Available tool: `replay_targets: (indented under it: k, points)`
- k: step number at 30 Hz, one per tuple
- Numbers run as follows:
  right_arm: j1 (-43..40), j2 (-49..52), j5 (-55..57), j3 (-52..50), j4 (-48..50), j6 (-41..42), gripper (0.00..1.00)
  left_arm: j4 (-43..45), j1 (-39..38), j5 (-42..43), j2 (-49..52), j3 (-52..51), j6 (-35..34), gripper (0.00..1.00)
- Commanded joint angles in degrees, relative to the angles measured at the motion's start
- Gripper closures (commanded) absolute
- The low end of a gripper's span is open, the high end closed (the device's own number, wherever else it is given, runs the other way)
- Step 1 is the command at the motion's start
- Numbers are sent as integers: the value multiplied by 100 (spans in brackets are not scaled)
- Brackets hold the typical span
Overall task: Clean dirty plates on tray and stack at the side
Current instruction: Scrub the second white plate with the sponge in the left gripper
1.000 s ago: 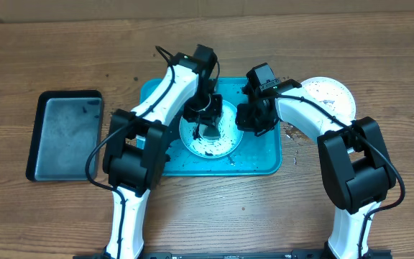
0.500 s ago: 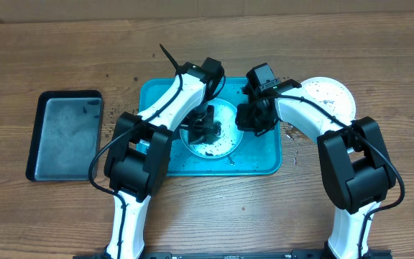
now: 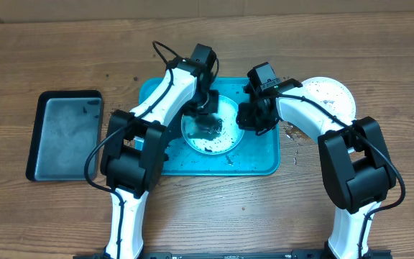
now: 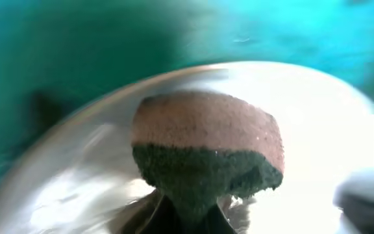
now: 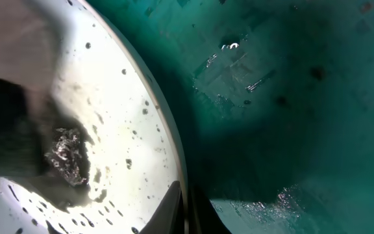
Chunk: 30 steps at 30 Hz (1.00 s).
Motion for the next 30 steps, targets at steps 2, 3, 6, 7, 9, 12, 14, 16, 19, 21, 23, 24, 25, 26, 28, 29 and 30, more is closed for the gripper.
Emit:
replay_targets:
  k: [2, 3, 6, 7, 9, 12, 14, 16, 19, 21, 23, 24, 25, 26, 28, 29, 30]
  points:
    - [11, 125, 140, 72, -7, -39, 96, 192, -503, 1086, 433, -334, -94, 96]
    - [11, 125, 140, 72, -7, -39, 96, 173, -553, 1084, 498, -332, -94, 96]
    - [11, 125, 138, 72, -9, -39, 96, 63, -647, 992, 529, -332, -70, 96]
    - [11, 125, 138, 72, -11, -39, 96, 2, -647, 826, 514, -321, -52, 96]
    - [11, 125, 138, 72, -11, -39, 96, -177, -634, 428, 490, -282, -79, 96]
    - [11, 125, 140, 72, -31, -39, 96, -946, -476, -892, 470, -66, -535, 96]
    - [11, 125, 140, 72, -28, -39, 96, -1572, -308, -1784, 470, 133, -852, 96]
    - [11, 125, 142, 72, -22, -39, 96, -1818, -177, -2170, 468, 219, -984, 96]
    - [11, 125, 142, 72, -9, -39, 96, -1899, 48, -2391, 461, 249, -1005, 96]
    - [11, 125, 140, 72, -13, -39, 96, -1886, 208, -2411, 446, 251, -1008, 96]
    - [11, 125, 140, 72, -9, -39, 96, -1891, 374, -2413, 391, 302, -1019, 96]
    - [11, 125, 138, 72, -2, -39, 96, -1904, 474, -2411, 330, 350, -1099, 96]
    - [11, 125, 136, 72, 4, -39, 96, -1908, 551, -2411, 262, 387, -1163, 96]
    - [11, 125, 136, 72, 17, -39, 96, -1906, 667, -2406, 149, 442, -1226, 96]
    - [11, 122, 136, 76, 22, -39, 96, -1899, 846, -2402, -72, 542, -1259, 96]
    - [11, 120, 131, 96, 9, -39, 96, -1888, 957, -2376, -238, 597, -1259, 96]
    - [11, 120, 127, 131, -17, -42, 96, -1869, 1064, -2332, -417, 638, -1261, 96]
